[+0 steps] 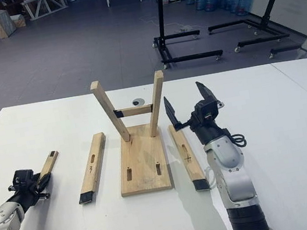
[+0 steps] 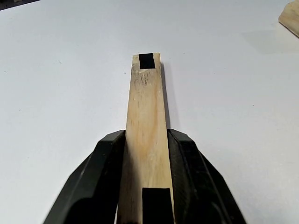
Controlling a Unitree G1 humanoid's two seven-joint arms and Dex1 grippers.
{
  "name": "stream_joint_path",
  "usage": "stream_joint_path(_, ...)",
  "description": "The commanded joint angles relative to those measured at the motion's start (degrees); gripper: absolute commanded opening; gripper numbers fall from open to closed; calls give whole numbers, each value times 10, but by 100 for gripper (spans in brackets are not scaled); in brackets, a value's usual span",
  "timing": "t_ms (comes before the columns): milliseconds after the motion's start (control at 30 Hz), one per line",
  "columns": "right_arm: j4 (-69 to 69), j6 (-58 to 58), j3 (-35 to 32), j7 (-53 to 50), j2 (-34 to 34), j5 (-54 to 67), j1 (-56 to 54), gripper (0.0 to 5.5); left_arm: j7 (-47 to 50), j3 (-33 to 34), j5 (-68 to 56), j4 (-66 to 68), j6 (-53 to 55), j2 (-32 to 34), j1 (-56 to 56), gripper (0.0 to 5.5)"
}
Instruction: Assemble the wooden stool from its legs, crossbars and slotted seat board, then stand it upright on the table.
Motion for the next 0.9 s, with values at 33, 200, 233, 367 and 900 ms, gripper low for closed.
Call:
stream_joint_path(33, -1, 13, 0, 6, -5, 9, -17, 540, 6, -27, 8, 47, 11, -43, 23, 129)
stream_joint_path(200, -20, 44, -10, 23, -10, 55, -38, 540, 14, 1, -50, -55, -112, -102, -13, 128)
stream_joint_path(233, -28, 54, -15, 34, -9, 85, -41, 540, 16, 3, -55, -77, -124, -108, -22, 128)
stream_joint_path(367, -61, 197, -32, 76, -12, 288, -45, 540, -2, -14, -74, -189, -149, -112, -62, 128)
stream_joint_path(900, -18, 396, -57, 63, 20, 595, -123, 540, -201, -233, -96, -271, -122, -102, -178, 128)
